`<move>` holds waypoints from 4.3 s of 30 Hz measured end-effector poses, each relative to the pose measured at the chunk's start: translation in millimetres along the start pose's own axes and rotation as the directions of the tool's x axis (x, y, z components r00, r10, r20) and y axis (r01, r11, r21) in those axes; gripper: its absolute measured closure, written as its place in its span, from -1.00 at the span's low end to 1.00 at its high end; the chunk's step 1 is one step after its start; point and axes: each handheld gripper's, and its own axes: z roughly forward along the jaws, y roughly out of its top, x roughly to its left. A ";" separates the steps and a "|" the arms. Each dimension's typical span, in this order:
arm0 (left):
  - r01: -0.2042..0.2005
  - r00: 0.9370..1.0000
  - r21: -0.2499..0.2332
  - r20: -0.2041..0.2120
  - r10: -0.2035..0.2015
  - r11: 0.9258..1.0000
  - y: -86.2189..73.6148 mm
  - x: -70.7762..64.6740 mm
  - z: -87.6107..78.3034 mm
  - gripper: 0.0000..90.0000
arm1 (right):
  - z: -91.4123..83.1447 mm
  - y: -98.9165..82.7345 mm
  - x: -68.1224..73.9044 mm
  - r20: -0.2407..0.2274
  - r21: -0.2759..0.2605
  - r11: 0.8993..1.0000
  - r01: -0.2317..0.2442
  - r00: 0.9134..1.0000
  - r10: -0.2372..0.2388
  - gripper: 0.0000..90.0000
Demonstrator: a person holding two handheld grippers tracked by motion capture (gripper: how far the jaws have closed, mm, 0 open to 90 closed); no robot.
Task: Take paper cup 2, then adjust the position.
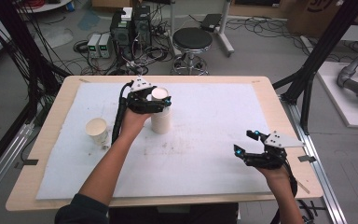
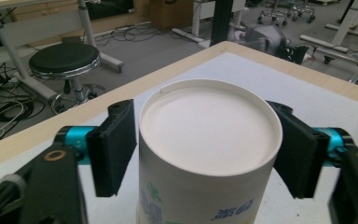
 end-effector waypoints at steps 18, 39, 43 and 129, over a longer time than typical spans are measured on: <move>-0.008 1.000 -0.053 0.018 0.009 0.999 19.4 -1.6 -11.3 -0.25 | 0.9 0.1 0.7 -0.004 0.002 1.000 -0.001 1.000 0.001 -0.50; -0.063 0.998 -0.178 0.015 0.067 0.982 51.6 -11.0 -60.8 -0.24 | 0.8 0.3 1.8 -0.004 0.000 1.000 0.001 1.000 -0.001 -0.50; -0.064 0.997 -0.199 0.030 0.071 0.978 46.8 -13.1 -77.0 -0.23 | 0.8 0.2 2.1 -0.005 0.002 1.000 -0.001 1.000 0.001 -0.50; 0.043 0.927 -0.147 0.374 0.015 0.988 -91.5 -62.4 -106.5 -0.22 | 23.5 5.4 31.4 -0.263 -0.011 0.999 0.035 0.964 -0.037 -0.55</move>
